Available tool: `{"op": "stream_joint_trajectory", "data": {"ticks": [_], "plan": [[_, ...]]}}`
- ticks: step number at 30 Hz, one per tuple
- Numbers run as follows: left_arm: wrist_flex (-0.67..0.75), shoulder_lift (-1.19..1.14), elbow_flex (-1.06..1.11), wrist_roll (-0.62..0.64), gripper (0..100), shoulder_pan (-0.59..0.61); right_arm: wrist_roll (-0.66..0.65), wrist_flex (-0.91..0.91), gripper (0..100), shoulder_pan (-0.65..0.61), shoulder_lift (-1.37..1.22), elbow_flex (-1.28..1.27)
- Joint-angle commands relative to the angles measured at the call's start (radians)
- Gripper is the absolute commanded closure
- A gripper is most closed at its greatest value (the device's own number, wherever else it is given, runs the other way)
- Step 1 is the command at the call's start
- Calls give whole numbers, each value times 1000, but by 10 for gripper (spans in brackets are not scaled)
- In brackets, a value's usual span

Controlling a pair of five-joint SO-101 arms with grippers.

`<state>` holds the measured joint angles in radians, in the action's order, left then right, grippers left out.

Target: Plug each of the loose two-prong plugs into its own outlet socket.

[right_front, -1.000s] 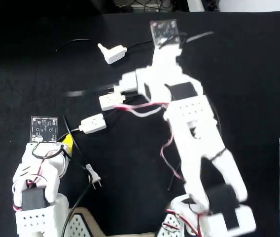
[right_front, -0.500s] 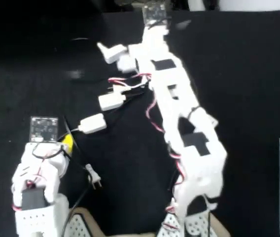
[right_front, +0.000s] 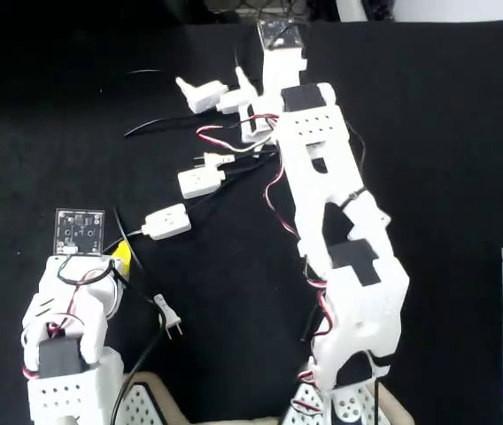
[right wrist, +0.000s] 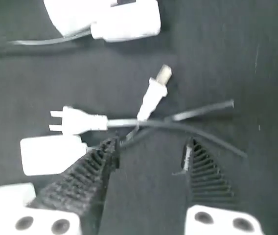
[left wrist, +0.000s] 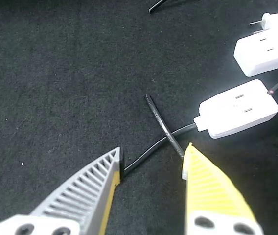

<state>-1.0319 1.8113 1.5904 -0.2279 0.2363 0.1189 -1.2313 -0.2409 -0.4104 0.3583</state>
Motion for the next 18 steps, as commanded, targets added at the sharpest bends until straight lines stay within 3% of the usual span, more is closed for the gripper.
{"op": "stream_joint_trajectory", "data": {"ticks": [1,11,18], "plan": [[-8,8,-5,2,788,8,11,-37,800,68,58,51],[-8,8,-5,2,788,8,-23,282,796,149,-143,-15],[-2,8,5,2,789,8,-38,304,796,120,-357,173]]}}
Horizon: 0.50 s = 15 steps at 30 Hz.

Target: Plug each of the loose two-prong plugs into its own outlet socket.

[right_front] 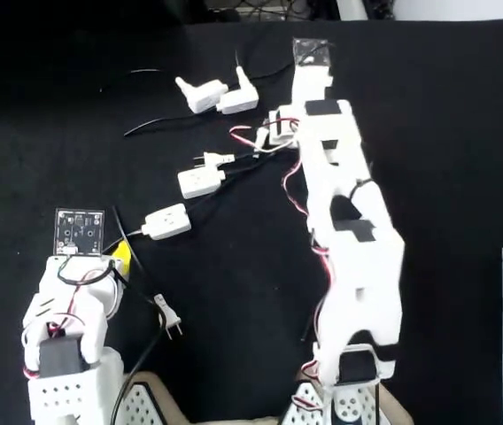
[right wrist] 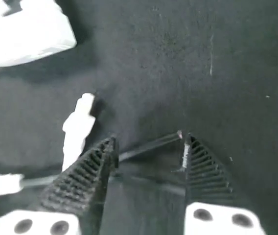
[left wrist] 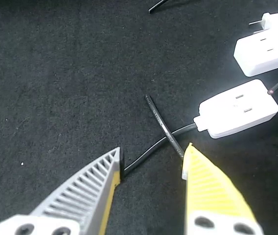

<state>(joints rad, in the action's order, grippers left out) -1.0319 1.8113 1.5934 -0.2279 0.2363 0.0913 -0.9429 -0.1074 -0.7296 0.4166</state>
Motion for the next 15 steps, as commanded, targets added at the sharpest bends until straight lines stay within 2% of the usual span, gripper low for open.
{"op": "stream_joint_trajectory", "data": {"ticks": [1,6,11,15], "plan": [[-2,8,2,2,789,8,-11,14,796,-17,-62,143],[-2,8,2,2,789,8,-11,-15,796,-41,-160,211],[-2,8,2,2,789,8,-11,-183,805,-54,-173,213],[-2,8,2,2,789,8,-14,-293,915,-48,-122,213]]}}
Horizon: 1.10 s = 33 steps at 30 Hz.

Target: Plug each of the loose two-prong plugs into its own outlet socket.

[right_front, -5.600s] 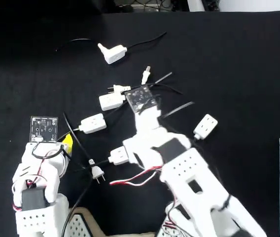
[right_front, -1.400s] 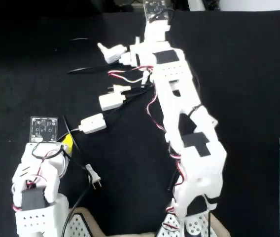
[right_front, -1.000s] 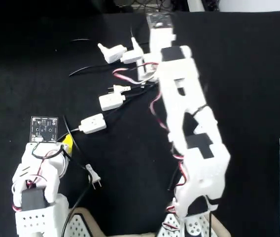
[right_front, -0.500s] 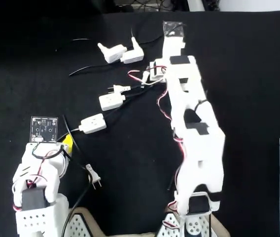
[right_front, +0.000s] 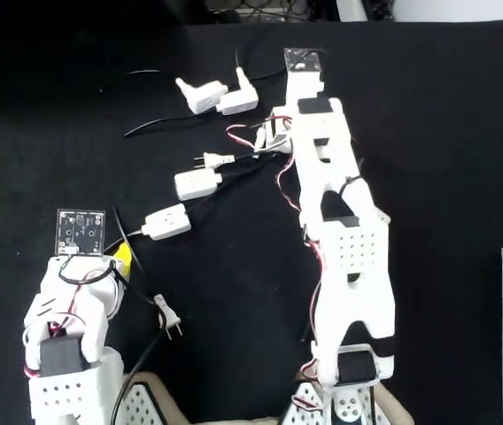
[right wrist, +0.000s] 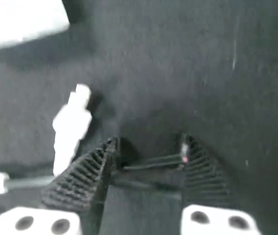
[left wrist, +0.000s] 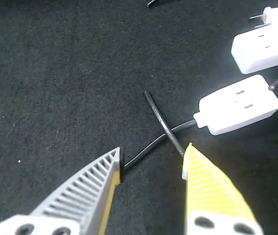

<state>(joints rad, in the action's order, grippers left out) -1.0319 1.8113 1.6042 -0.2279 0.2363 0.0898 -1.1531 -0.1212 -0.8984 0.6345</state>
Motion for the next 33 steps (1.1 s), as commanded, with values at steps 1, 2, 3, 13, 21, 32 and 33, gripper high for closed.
{"op": "stream_joint_trajectory", "data": {"ticks": [1,2,3,13,21,32,33], "plan": [[-2,8,-8,2,789,8,-17,-98,956,-29,62,-5],[-2,8,-8,2,789,8,-17,-114,989,-25,77,-7],[-2,8,-8,2,789,8,-17,-137,985,-21,94,-10],[-2,8,-7,2,790,8,-71,-483,986,-17,295,-16],[-2,8,-7,2,790,8,-153,-601,987,8,437,-154],[-2,8,-7,2,788,8,-207,-331,809,-101,662,-532],[-2,8,-7,2,788,8,-207,-288,798,-127,667,-568]]}}
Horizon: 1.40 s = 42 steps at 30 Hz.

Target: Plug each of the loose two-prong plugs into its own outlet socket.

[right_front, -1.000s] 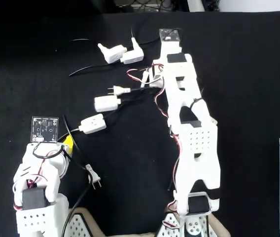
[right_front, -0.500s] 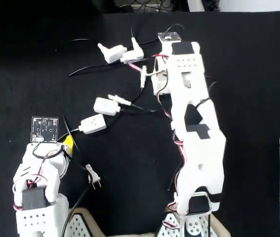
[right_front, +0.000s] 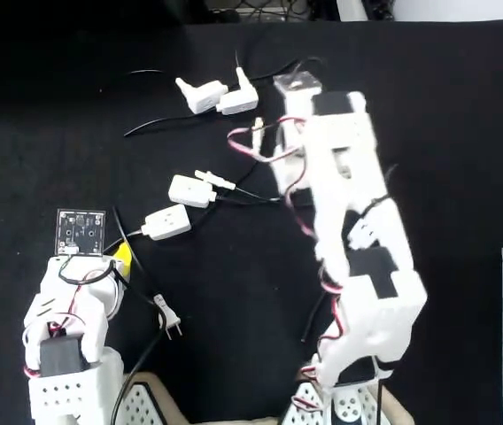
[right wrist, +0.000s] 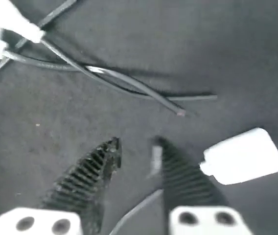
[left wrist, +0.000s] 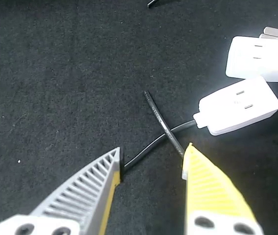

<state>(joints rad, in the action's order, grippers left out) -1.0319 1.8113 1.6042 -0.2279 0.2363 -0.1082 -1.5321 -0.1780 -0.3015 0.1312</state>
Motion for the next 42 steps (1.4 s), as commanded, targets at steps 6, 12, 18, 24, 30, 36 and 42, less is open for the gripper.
{"op": "stream_joint_trajectory", "data": {"ticks": [6,12,18,24,30,36,42], "plan": [[-2,8,-7,2,788,8,-5,404,793,-169,31,-213],[-2,8,-7,2,787,8,-8,523,793,-169,-79,-193],[-2,8,-7,2,787,8,-9,517,819,-164,-223,-110],[-2,8,-5,2,787,8,-40,486,973,-163,-216,-76],[-2,8,-4,2,787,8,-115,341,987,-164,-45,-81],[-2,8,-4,2,788,8,-252,210,987,-164,177,-128],[-2,8,-4,2,789,8,-578,213,987,-167,458,-371]]}}
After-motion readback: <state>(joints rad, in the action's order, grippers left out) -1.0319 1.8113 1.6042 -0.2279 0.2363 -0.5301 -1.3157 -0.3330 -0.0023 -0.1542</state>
